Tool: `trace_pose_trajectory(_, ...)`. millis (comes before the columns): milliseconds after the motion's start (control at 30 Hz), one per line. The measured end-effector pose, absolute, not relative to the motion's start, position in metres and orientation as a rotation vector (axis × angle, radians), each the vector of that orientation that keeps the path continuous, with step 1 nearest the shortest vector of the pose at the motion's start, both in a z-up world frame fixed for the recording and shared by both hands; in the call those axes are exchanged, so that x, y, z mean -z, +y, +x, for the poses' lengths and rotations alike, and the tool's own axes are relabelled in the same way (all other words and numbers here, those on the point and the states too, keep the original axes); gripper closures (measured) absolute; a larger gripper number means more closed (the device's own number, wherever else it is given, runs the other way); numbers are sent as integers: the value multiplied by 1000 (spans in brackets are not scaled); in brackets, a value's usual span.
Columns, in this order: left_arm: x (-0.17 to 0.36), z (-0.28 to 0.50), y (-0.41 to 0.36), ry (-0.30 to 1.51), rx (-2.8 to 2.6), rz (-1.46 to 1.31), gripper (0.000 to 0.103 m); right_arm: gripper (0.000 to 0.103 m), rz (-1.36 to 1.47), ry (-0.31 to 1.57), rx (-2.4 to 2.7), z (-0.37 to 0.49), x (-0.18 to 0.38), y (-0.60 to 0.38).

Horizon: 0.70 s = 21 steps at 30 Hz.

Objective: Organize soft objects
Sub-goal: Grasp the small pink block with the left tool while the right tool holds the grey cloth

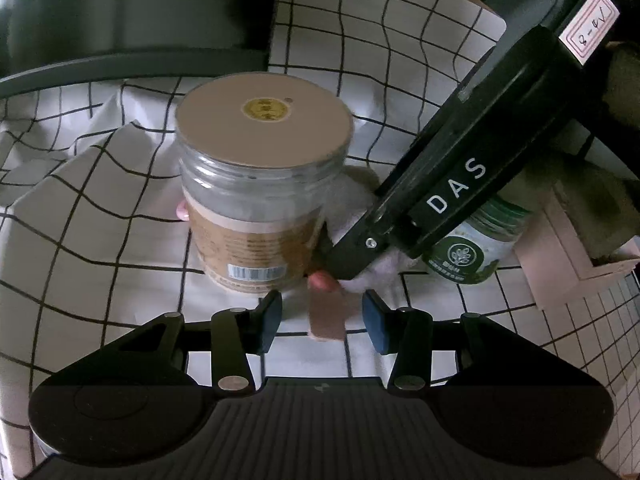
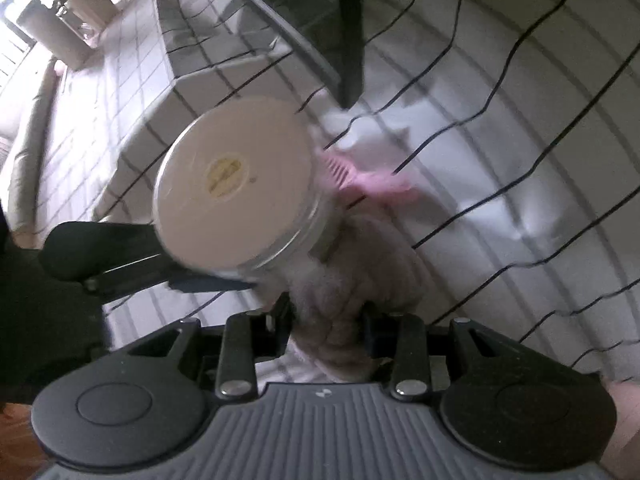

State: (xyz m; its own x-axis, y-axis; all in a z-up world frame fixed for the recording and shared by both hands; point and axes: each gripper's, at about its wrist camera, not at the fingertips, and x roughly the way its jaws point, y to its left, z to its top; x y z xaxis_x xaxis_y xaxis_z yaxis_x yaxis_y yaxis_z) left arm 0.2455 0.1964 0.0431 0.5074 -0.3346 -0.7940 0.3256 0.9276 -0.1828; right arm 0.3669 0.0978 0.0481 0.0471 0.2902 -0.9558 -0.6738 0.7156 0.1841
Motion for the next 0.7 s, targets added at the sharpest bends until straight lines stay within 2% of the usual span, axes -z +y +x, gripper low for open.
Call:
trace_pose_trajectory(67, -43, 246, 193, 959, 402, -6, 59, 69, -342, 1339, -757, 366, -48, 95)
trace_pose_trajectory(100, -42, 246, 192, 960, 398, 0, 68, 69, -344, 1331, -748, 369, -49, 94)
trace_pose_trajectory(133, -42, 247, 190, 959, 393, 7, 73, 69, -340, 1323, -735, 370, -51, 93)
trace_pose_trajectory(567, -38, 245, 165, 953, 345, 100, 73, 69, -358, 1235, -645, 369, -46, 90)
trace_pose_trajectory(600, -36, 246, 163, 955, 345, 91, 74, 69, -345, 1233, -641, 368, -46, 89)
trace_pose_trajectory(633, -35, 247, 165, 957, 343, 73, 80, 69, -332, 1228, -637, 367, -47, 87)
trace_pose_trajectory(700, -34, 249, 172, 961, 353, 29, 80, 69, -310, 1211, -633, 364, -50, 86)
